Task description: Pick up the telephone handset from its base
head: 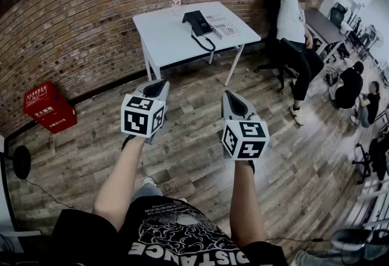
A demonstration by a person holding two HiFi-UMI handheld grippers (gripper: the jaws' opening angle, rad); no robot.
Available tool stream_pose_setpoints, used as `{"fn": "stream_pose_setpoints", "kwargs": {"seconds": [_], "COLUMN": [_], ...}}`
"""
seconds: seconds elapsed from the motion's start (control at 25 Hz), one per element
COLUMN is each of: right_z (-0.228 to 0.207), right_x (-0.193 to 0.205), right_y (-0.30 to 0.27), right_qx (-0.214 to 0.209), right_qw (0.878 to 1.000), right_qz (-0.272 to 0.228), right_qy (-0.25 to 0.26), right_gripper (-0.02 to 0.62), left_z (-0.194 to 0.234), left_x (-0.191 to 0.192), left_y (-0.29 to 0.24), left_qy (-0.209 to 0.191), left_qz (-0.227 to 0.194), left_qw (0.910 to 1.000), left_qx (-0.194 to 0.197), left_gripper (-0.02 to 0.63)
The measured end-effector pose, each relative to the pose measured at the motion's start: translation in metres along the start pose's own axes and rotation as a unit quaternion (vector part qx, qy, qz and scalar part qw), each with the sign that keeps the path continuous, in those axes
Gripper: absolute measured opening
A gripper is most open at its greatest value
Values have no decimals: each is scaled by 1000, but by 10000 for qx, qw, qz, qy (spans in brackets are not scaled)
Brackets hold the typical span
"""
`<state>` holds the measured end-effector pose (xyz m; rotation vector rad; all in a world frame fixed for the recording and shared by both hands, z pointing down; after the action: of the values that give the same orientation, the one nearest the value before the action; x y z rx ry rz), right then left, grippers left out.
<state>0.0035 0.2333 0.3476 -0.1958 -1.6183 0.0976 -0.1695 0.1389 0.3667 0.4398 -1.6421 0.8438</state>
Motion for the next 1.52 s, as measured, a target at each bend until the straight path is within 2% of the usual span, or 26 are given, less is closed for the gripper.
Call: {"fn": "stream_pose_setpoints", "kwargs": {"seconds": [0.36,0.68,1.12,1.52], "right_z": [-11,-25,-51,-56], "right_x": [2,3,-12,-37], "right_y": [-12,-48,-152,-256], "right_qx": [-56,-85,47,178], "right_qw": [9999,9998,9992,9978], "right_qz": [82,190,380,593], "right_qy": [33,70,152,229], "right_gripper": [0,0,0,0], "left_z": [-3,13,78,153], "left_x": [-4,-4,-15,-34], "left_y": [-17,-55,-150,-232], "left_qy": [-7,88,292,390], "left_qz": [-1,-6,-19,13], "left_qw": [10000,9999,9992,9978], "left_qx": [52,95,269,538], "left_gripper": [8,8,15,60]}}
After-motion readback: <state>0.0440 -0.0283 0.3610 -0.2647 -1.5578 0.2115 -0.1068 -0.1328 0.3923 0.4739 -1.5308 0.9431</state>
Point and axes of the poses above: the fingertips, and each gripper's own axes: y backward along the fingers, z to its left, x out of its underside, the point moved 3 cm from there along y, backward along the fingers, and after that the axes turned 4 degrees about -y, right-handed, at the moved point
